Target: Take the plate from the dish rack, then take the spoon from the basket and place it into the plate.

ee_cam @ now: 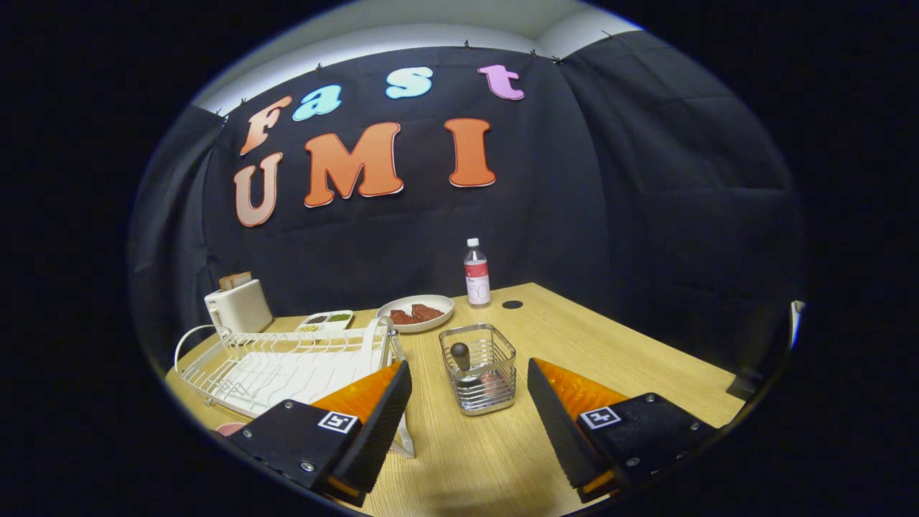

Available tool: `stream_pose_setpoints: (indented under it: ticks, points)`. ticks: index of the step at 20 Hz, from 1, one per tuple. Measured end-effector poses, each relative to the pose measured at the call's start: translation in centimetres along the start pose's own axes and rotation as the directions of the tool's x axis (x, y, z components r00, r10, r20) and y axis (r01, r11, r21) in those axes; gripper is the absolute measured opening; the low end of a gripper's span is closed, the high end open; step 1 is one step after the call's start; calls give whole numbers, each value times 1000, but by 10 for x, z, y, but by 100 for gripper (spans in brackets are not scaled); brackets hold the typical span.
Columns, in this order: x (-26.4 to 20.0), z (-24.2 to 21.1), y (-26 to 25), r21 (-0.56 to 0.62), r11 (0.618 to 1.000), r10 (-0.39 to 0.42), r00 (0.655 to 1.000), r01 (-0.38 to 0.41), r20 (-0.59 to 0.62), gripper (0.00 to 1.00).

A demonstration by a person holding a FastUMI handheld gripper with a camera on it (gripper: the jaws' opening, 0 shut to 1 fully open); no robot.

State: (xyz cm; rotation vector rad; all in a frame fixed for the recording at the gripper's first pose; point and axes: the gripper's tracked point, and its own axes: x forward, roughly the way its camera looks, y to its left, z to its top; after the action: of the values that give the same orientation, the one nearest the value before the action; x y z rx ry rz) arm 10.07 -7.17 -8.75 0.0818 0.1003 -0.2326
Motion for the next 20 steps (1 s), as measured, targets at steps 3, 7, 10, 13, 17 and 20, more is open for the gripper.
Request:
stream_pose_setpoints:
  ticks: [3, 7, 10, 13, 17, 20]
  points:
    - [23, 0, -1, -23, 1000, -9, 1000, 10, 8, 96]
    - [44, -2, -4, -35, 999, -31, 999, 31, 17, 88]
    - [51, -6, -2, -31, 999, -30, 1000, 30, 8, 63]
    - [55, -9, 2, -30, 999, -23, 1000, 24, 7, 38]
    - [55, -7, 5, -33, 999, -17, 1000, 18, 14, 10]
    - [51, 7, 7, -21, 1000, -10, 999, 11, 37, 6]
